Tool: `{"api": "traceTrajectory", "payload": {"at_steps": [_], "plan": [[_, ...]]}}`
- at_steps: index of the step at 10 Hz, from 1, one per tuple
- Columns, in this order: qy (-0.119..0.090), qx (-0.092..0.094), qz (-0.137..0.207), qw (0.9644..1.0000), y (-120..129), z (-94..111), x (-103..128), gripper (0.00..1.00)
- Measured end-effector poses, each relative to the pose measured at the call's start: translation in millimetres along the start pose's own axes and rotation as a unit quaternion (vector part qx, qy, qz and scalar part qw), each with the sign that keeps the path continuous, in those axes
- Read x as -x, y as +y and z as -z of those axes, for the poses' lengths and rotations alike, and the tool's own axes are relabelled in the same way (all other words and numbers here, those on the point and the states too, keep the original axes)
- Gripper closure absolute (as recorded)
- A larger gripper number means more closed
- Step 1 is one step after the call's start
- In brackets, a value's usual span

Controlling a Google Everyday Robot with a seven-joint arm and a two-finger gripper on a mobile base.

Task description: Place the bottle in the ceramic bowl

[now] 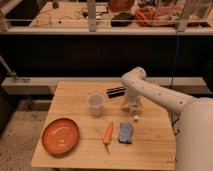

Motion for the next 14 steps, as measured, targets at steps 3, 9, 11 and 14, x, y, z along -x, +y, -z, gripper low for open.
{"api": "traceTrajectory", "payload": {"at_steps": [3,9,11,14], "plan": [[0.002,-0.003,0.0,1.0,-0.2,-5.0,-1.9,0.31],[0.007,-0.004,-0.008,0.9999,-5.3,-11.2,1.9,0.68],[0.009,-0.004,-0.008,0.9999,-6.3,-9.7,3.5,0.88],[0.018,-0.008,-0.006,0.9998,-28.3,6.8,4.4,0.97]]}}
